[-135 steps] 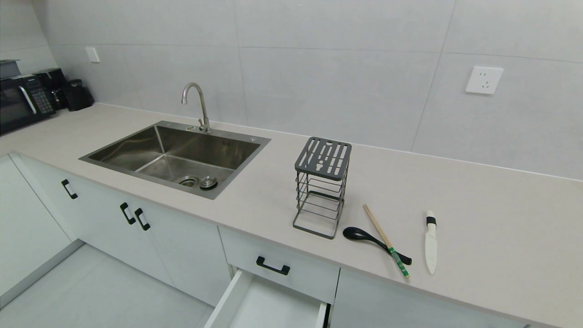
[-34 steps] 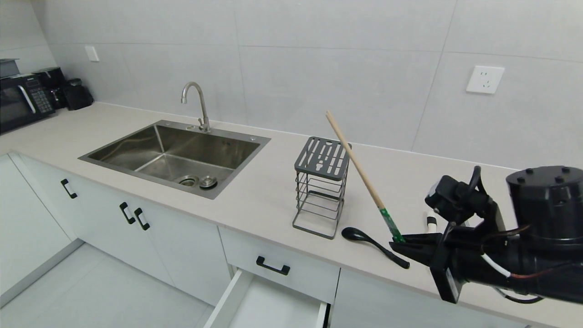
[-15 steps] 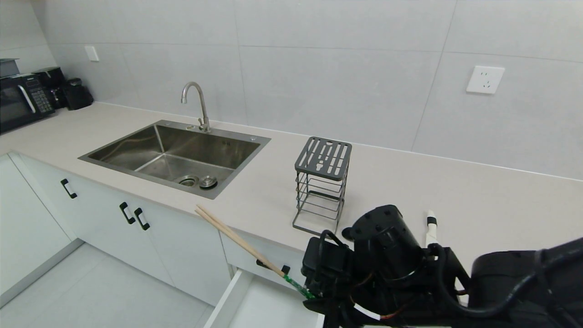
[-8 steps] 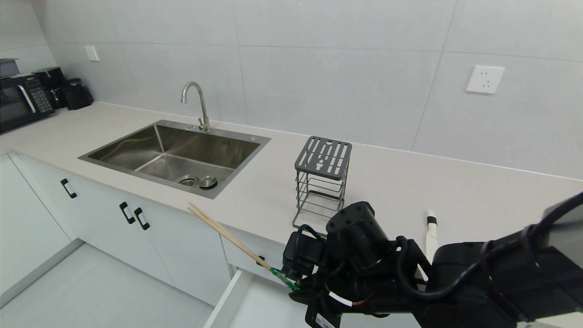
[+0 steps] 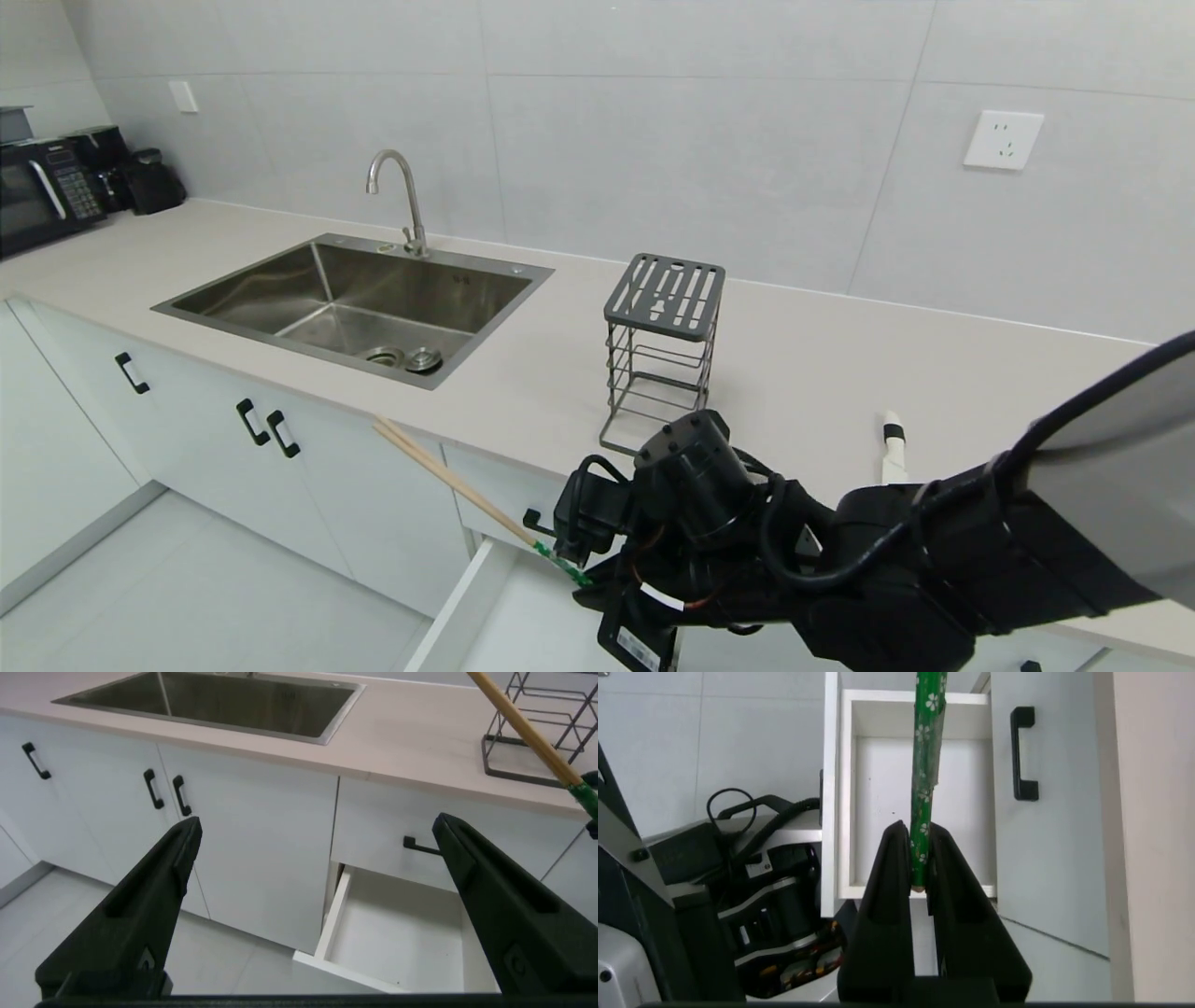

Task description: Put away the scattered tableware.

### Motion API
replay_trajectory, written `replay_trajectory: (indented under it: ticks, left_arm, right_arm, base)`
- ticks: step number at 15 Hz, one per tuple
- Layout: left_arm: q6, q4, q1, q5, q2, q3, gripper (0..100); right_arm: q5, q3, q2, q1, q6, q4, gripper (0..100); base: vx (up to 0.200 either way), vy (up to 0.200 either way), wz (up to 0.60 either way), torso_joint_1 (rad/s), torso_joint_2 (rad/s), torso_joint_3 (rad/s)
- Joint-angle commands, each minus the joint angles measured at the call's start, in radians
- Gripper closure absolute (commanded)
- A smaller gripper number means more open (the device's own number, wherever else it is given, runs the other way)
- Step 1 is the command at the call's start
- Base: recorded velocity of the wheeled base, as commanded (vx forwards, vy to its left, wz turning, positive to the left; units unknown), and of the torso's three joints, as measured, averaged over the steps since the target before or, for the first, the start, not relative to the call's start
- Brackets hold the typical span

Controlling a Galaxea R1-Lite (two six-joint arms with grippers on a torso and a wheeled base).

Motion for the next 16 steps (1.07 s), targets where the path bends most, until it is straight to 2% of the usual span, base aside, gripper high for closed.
replay_trajectory:
  ticks: [1,16]
  left_arm:
    - [0.000,0.000,0.000,0.000,0.001,0.000,0]
    - [0.000,0.000,0.000,0.000,0.001,0.000,0]
  right_arm:
    - [0.002,-0.038,0.031,-0.002,0.000,0.001,100]
    - [0.002,-0.070,0.067,0.003,0.002,0.004,100]
  base:
    - [0.000,0.000,0.00,-0.163,0.33,0.159]
    - [0.000,0.000,0.00,-0.153,0.30,0.147]
